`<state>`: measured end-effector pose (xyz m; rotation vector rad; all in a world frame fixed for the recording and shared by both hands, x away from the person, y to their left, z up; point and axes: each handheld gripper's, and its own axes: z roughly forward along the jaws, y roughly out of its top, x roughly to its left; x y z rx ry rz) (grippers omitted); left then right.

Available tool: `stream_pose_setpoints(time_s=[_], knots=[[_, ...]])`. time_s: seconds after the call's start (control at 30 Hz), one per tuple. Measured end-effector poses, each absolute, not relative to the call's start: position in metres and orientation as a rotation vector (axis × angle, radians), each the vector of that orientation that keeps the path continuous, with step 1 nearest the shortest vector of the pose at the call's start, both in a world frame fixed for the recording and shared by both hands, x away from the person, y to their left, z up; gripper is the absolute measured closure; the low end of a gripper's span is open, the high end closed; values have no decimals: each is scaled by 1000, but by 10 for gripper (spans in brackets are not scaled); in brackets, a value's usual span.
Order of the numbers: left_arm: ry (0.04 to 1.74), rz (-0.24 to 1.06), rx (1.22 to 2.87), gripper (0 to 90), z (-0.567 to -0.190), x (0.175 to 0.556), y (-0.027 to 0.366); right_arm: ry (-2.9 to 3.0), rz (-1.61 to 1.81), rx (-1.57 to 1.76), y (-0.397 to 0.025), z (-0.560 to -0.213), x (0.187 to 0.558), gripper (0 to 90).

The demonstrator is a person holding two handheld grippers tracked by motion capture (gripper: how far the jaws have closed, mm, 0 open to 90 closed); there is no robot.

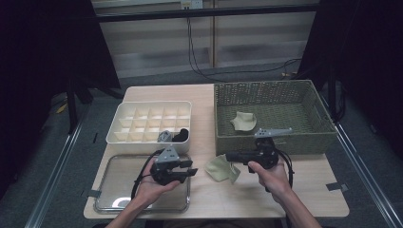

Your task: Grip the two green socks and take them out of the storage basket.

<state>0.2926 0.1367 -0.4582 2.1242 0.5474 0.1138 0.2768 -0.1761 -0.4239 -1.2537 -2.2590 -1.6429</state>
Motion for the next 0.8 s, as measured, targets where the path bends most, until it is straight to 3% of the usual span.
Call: stream_pose_setpoints(time_s=[0.43, 0.8], knots=[[466, 46, 2182, 635, -473, 312, 72, -2262, -1593, -1323, -191, -443, 276, 885], [461, 38, 2289, 631, -492, 315, 66, -2257, -1571, -1384, -202, -453, 275, 884]])
